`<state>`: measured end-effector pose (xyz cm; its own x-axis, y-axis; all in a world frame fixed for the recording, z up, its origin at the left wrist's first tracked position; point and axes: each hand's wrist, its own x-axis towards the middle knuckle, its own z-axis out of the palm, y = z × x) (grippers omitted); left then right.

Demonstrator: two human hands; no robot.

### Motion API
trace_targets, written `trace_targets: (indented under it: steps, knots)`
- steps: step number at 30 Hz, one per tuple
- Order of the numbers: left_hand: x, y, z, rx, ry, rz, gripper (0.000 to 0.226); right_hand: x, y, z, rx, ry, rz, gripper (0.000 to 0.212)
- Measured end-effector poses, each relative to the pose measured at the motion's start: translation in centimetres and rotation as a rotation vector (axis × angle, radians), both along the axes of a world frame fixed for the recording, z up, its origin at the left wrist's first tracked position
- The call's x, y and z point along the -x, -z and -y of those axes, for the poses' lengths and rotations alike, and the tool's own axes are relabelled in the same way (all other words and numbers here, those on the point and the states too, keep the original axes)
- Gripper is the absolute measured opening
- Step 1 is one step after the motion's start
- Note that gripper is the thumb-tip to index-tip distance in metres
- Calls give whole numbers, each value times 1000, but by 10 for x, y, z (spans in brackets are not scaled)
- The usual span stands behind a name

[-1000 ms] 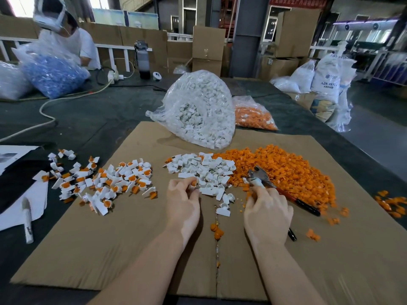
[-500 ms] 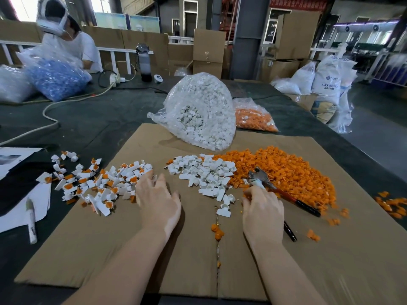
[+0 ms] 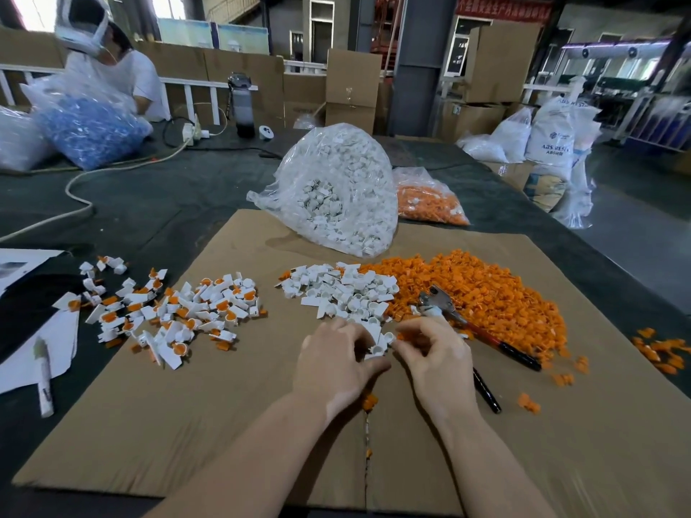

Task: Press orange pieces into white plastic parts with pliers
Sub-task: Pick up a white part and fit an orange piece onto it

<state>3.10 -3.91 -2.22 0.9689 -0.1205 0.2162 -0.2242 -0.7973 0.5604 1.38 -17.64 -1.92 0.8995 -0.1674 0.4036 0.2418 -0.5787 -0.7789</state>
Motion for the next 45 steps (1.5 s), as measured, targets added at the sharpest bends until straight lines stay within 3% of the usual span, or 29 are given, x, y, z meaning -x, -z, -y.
trace_targets:
  steps: [6, 13, 18, 22, 39, 45]
  knots:
    - [4, 0, -8, 382, -57, -68, 11, -1, -5, 3, -290, -75, -118, 26]
    - [7, -3, -9, 322, 27, 13, 29, -2, -4, 7, -492, -149, -167, 21]
    - [8, -2, -9, 437, -32, -16, 18, -2, -2, 8, -461, -181, -169, 22]
    - [10, -4, -9, 410, -7, 0, 11, -3, -2, 6, -477, -200, -173, 26]
    - [14, -7, -7, 404, 142, 77, 29, -1, -3, 5, -453, -220, -166, 16]
    - [11, -7, -9, 581, 19, -36, 20, 1, -4, 3, -270, -191, -60, 17]
